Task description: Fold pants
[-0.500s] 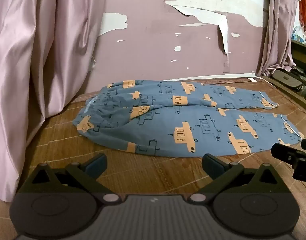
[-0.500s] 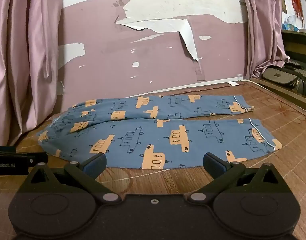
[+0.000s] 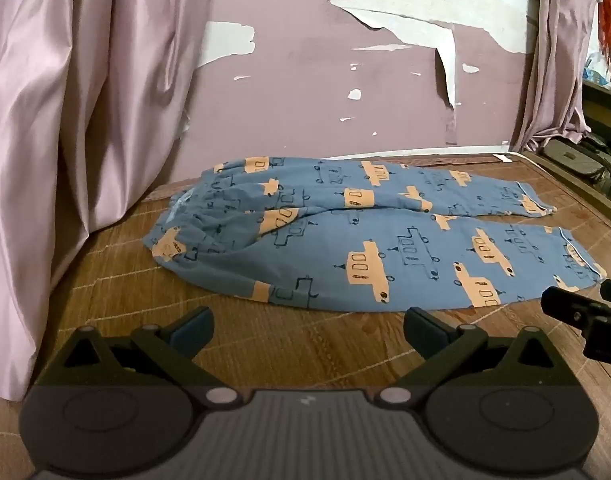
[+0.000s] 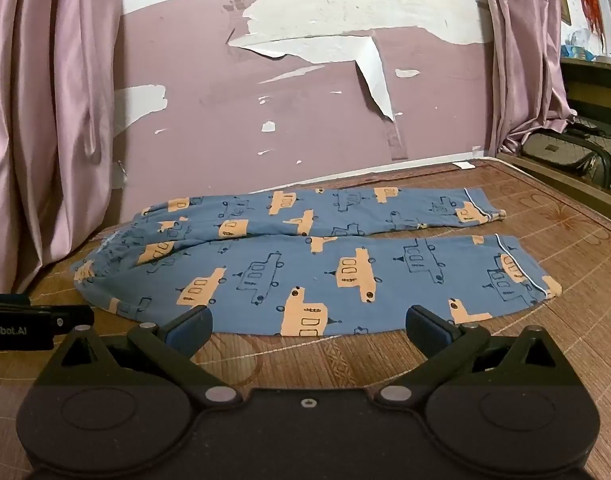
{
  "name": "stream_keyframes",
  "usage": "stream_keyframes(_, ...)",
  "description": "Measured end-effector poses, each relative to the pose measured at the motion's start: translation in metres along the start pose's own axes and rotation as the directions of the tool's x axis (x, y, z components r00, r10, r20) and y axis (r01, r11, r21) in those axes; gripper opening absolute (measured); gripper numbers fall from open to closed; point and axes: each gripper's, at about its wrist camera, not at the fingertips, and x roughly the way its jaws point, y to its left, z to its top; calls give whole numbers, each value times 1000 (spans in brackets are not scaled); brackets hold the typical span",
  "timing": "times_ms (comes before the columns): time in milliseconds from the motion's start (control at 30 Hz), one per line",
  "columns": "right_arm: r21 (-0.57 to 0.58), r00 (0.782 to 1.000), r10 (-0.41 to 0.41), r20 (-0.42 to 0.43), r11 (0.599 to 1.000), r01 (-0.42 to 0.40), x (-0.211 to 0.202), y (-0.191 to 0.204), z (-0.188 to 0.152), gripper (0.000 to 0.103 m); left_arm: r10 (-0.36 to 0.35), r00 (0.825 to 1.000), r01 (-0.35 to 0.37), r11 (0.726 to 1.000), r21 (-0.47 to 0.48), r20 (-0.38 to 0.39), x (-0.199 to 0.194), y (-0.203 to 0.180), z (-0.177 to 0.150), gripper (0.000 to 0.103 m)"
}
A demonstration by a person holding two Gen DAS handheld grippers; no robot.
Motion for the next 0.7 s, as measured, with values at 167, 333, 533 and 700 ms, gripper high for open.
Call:
stream_keyframes(167,0,1000,0,-1,1000,0,1,0,0,103,-10,1000,10,1000,-5,1,2,3,-3,103)
stream_keyframes(333,0,1000,0,-2,1000,0,1,-1,0,103,-9,1000,9,1000,-5,3,0,-1,-6,103)
stream_keyframes(533,0,1000,0,-3,1000,0,1,-1,-1,103,-13,1000,13,1000,-12,-4,3,7,-1,103)
stream_keyframes(700,0,1000,0,-4,1000,0,2,-1,-1,103,-14,1000,14,1000,-12,-5,3,7,-1,103)
